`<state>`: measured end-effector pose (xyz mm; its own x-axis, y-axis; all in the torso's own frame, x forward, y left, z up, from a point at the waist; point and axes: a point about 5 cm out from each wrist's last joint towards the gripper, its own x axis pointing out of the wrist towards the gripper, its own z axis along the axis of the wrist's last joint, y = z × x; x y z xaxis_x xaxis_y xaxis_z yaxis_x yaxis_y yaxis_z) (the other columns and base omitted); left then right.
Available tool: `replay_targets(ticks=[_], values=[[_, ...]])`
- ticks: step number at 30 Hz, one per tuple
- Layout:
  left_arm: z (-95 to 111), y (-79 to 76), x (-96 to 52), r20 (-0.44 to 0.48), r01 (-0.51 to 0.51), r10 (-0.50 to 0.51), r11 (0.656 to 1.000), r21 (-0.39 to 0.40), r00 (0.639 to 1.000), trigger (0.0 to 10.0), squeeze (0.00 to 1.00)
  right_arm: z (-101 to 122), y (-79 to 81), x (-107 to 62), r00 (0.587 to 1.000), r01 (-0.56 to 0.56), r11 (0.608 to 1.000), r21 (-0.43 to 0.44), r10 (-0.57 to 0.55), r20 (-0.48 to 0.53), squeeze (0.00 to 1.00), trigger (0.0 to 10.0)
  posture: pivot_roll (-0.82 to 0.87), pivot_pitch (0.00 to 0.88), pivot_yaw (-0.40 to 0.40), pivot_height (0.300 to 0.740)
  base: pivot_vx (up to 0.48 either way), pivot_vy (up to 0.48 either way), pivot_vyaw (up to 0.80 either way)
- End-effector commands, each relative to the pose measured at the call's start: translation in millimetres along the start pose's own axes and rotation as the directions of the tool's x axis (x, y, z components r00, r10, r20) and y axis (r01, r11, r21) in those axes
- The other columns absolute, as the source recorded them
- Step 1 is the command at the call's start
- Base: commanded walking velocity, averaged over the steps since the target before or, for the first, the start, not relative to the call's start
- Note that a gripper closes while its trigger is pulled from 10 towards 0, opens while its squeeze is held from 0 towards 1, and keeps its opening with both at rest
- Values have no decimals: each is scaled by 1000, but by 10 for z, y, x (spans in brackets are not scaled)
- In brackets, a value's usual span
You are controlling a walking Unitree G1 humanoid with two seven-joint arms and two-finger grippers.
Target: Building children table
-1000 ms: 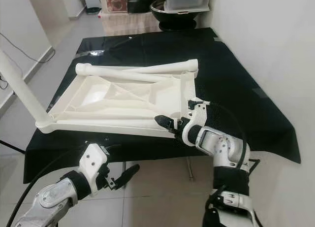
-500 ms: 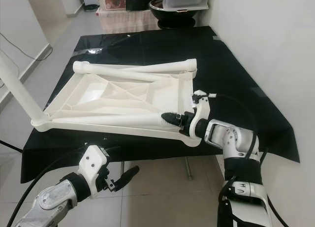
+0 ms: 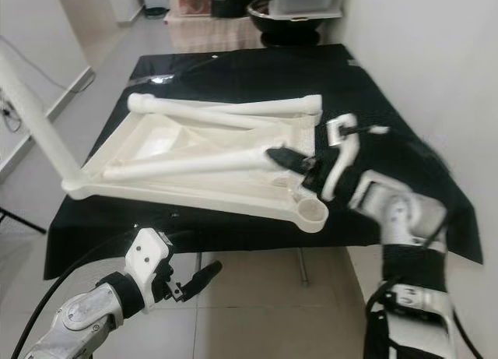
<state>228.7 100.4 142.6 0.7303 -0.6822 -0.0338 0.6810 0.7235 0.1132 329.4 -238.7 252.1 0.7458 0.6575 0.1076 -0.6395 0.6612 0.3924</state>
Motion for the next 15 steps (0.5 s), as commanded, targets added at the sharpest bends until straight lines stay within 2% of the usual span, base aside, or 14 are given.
replay_targets(ticks=[1, 3, 5, 6, 8, 9, 10, 11, 12, 13, 14, 15], values=[[3, 37, -1, 1, -10, 10, 1000, -26, 1000, 10000, 0, 204, -11, -120, 995, 25, 998, -50, -20, 97, 0, 0, -105, 85, 16, 740, 0, 0, 0], [22, 58, 13, 11, -16, 16, 999, -32, 1000, 10000, 0, 267, -12, -180, 992, 35, 997, -64, -28, 119, 0, 0, -110, 84, 20, 740, 0, 0, 0], [115, 131, 80, 58, -39, 44, 996, -86, 997, 10000, 0, 443, 7, -328, 981, 63, 993, -100, -43, 189, 0, 0, -119, 80, 25, 740, 0, 0, 0], [115, 131, 80, 58, -39, 44, 996, -86, 997, 10000, 0, 443, 7, -328, 981, 63, 993, -100, -43, 189, 0, 0, -119, 80, 25, 740, 0, 0, 0], [256, 235, 170, 128, -67, 91, 981, -181, 988, 10000, 0, 540, 28, -399, 963, 109, 987, -116, -76, 258, 0, 0, -125, 75, 31, 740, 0, 0, 0], [256, 235, 170, 128, -67, 91, 981, -181, 988, 10000, 0, 540, 28, -399, 963, 109, 987, -116, -76, 258, 0, 0, -125, 75, 31, 740, 0, 0, 0], [333, 302, 219, 165, -83, 124, 968, -239, 979, 10000, 0, 544, 39, -399, 954, 133, 985, -108, -98, 284, 0, 0, -124, 74, 32, 740, 0, 0, 0], [333, 302, 219, 165, -83, 124, 968, -239, 979, 10000, 0, 544, 39, -399, 954, 133, 985, -108, -98, 284, 0, 0, -124, 74, 32, 740, 0, 0, 0], [395, 370, 262, 192, -97, 157, 952, -289, 969, 10000, 0, 523, 54, -380, 947, 154, 983, -99, -118, 300, 0, 0, -125, 71, 33, 740, 0, 0, 0], [492, 498, 331, 232, -116, 219, 914, -389, 948, 10000, 0, 452, 86, -328, 940, 170, 981, -88, -135, 314, 0, 0, -126, 69, 37, 740, 0, 0, 0], [584, 666, 411, 254, -132, 297, 848, -513, 920, 10000, 0, 356, 139, -252, 934, 172, 983, -67, -141, 328, 0, 0, -127, 65, 39, 740, 0, 0, 0], [584, 666, 411, 254, -132, 297, 848, -513, 920, 10000, 0, 356, 139, -252, 934, 172, 983, -67, -141, 328, 0, 0, -127, 65, 39, 740, 0, 0, 0]])
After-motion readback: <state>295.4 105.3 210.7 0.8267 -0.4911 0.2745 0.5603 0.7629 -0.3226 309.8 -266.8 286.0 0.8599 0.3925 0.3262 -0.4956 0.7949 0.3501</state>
